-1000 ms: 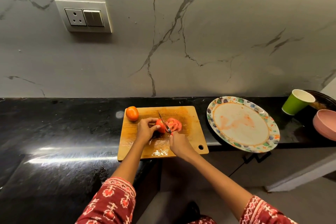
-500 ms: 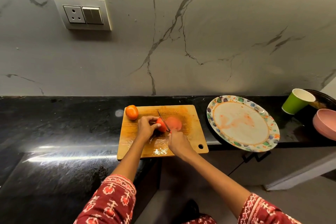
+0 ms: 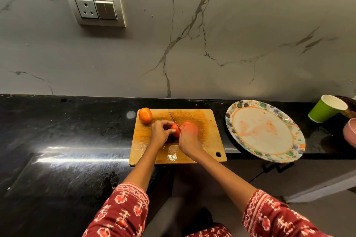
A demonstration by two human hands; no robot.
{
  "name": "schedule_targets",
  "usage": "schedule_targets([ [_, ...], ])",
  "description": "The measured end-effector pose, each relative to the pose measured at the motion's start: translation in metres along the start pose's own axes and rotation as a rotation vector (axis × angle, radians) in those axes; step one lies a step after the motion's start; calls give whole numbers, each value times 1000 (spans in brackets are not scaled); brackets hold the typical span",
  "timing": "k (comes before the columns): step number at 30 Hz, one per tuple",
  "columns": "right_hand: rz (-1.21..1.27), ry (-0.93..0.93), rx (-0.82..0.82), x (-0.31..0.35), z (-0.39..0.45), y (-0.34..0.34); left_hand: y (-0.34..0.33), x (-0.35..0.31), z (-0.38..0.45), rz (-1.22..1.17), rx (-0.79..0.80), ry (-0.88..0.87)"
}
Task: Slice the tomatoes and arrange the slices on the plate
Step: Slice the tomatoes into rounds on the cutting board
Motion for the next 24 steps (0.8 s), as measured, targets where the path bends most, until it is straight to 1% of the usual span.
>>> schedule_targets([
  [14,-34,18,-71,-13,-5,-7,-1,1,4,-21,28,19],
  [24,-5,2,-68,-7,7,-6,0,0,6,-23,37,19],
])
Point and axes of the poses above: each hand's wrist, its own z-axis towards the middle knuckle, its own y-axis out of the back of the hand, x = y × z, the point moved 5 cm from there along z, towards the middle knuckle, and after that the axes turned 7 degrees about -y, right-handed, at the moved point
